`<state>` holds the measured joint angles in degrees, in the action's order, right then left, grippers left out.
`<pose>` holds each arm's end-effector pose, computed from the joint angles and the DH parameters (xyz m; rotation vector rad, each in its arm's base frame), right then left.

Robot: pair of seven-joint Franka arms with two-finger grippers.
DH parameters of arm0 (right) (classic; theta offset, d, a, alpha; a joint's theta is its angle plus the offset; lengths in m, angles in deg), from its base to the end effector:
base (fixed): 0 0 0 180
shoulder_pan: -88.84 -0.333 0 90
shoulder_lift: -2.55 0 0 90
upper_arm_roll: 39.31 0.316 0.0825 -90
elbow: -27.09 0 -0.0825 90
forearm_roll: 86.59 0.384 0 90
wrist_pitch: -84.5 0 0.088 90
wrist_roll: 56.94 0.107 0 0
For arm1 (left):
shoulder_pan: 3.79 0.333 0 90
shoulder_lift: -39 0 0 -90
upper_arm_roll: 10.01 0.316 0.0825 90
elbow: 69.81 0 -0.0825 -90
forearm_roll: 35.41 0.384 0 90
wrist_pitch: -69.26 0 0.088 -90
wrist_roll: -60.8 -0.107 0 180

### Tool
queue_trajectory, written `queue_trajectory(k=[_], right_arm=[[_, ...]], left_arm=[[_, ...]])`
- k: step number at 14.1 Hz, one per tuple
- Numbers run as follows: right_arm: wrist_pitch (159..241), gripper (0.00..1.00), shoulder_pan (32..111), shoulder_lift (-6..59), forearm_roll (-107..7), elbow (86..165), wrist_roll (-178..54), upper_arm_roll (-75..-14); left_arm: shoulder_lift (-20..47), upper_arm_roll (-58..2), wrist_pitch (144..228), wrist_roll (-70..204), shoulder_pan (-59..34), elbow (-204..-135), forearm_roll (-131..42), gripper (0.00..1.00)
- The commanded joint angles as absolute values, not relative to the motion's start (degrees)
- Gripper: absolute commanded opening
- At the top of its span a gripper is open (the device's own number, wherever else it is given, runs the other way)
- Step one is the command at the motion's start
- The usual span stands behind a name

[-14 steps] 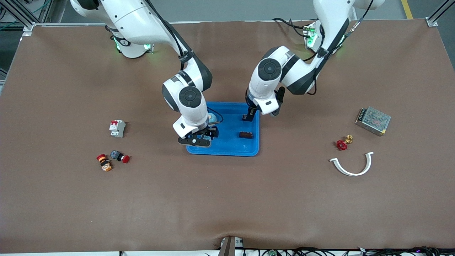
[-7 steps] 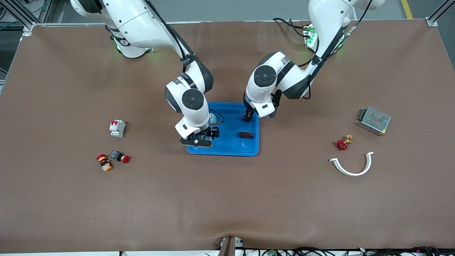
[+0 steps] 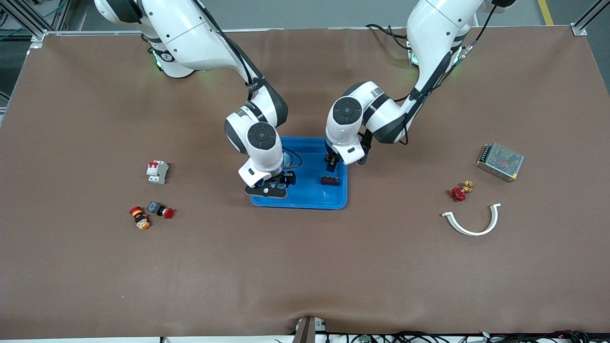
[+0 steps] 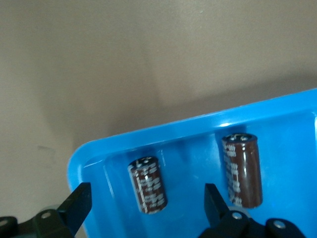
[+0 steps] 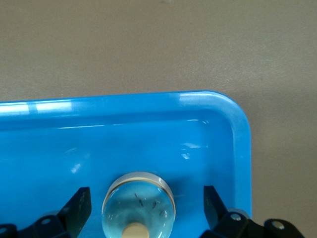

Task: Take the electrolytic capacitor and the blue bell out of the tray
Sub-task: 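Grasp the blue bell with the right gripper while the left gripper grasps the capacitor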

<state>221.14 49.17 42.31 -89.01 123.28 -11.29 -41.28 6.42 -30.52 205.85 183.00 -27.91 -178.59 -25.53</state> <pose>0.5377 0.4182 0.1988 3.1069 -0.1557 0.0671 0.4543 -0.4322 0.2128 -2.4995 -1.8483 0.1235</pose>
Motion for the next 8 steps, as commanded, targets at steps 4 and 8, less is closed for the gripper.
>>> queue_trajectory(k=[4, 8], right_arm=[[222.2, 1.0, 48.5, 43.9, -89.3, 121.9, -11.5, -41.6], [222.5, 1.0, 48.3, 44.4, -89.3, 122.0, -11.5, -41.6]], left_arm=[[4.4, -30.0, 206.1, 184.6, -28.7, -176.0, -24.1, 1.0], [2.4, -30.0, 206.1, 186.0, -28.9, -173.9, -23.8, 1.0]])
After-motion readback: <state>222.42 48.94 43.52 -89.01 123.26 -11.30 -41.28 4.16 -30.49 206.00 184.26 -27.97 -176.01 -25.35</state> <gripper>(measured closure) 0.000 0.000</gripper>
